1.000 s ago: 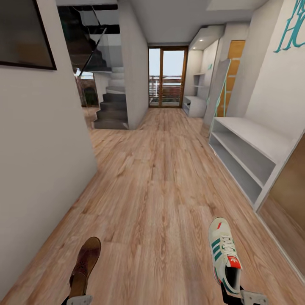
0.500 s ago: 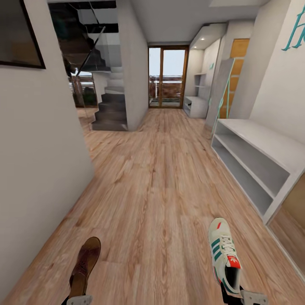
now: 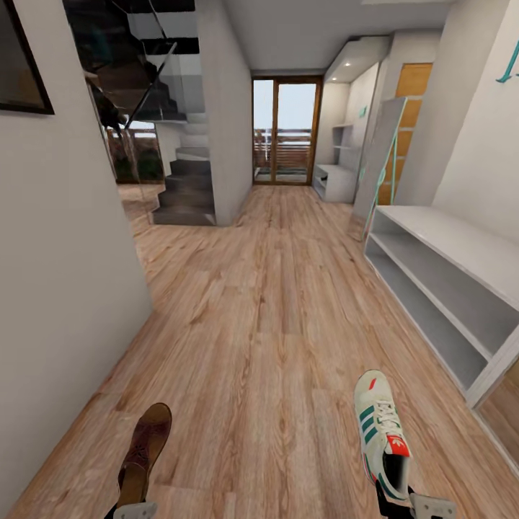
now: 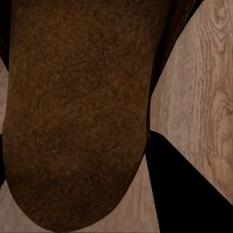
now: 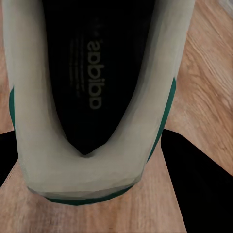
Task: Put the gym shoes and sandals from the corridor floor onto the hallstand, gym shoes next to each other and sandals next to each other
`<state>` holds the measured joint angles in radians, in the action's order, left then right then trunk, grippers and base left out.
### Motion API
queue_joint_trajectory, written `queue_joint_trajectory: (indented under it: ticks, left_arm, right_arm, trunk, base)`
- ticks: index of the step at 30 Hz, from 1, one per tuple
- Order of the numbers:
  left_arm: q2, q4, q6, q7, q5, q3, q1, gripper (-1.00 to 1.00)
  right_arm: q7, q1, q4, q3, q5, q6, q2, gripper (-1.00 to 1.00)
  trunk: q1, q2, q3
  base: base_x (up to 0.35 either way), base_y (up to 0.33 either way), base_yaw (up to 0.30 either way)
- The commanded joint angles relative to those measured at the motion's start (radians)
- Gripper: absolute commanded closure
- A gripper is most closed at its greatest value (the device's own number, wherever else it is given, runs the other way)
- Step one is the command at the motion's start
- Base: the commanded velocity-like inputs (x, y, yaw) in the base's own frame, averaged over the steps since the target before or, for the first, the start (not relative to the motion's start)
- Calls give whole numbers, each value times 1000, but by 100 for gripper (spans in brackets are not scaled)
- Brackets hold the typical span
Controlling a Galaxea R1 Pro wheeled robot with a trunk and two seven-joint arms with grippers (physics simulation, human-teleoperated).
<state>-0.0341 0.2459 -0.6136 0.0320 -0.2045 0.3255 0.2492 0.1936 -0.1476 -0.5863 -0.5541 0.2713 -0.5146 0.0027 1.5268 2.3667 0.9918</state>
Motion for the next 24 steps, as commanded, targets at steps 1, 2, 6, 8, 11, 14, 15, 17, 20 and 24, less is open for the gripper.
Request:
queue_joint_trajectory:
  ticks: [1, 2, 6, 8, 11, 14, 15, 17, 20, 24]
  left_arm:
    - [0, -1, -3, 3, -11, 9, 1, 100]
    - [0, -1, -3, 3, -11, 9, 1, 100]
    - [0, -1, -3, 3, -10, 9, 1, 100]
    - [0, -1, -3, 3, -10, 9, 1, 100]
    - [0, -1, -3, 3, -11, 9, 1, 100]
    - [0, -1, -3, 3, -11, 9, 1, 100]
    - [0, -1, -3, 3, -11, 9, 1, 100]
    - [0, -1, -3, 3, -11, 9, 1, 100]
    - [1, -1, -3, 3, -11, 9, 1, 100]
    - [0, -2, -3, 3, -11, 9, 1, 100]
  right_arm:
    - [9, -1, 0, -7, 3, -4, 1, 100]
    - [9, -1, 0, -7, 4, -4, 1, 100]
    - [8, -1, 0, -7, 4, -4, 1, 100]
    - [8, -1, 0, -7, 5, -4, 0, 100]
    - [7, -1, 0, -7, 5, -4, 0, 100]
    - [7, -1, 0, -7, 5, -4, 1, 100]
    - [7, -1, 1, -7, 5, -4, 1, 100]
    - [7, -1, 1, -7, 5, -4, 1, 100]
    - [6, -1, 2, -7, 5, -4, 0, 100]
    - [6, -1, 2, -7, 5, -4, 1, 100]
  trunk:
    - [0, 0, 1]
    - [0, 0, 1]
    - [0, 0, 1]
    - [0, 0, 1]
    - [0, 0, 1]
    - [0, 0, 1]
    - [0, 0, 1]
    - [0, 0, 1]
    - [0, 0, 1]
    - [0, 0, 1]
  base:
    - [339, 0, 0]
    - [339, 0, 0]
    - [339, 0, 0]
    - [339, 0, 0]
    - [339, 0, 0]
    - [339, 0, 0]
    - [339, 0, 0]
    - [339, 0, 0]
    - [339, 0, 0]
    - [339, 0, 0]
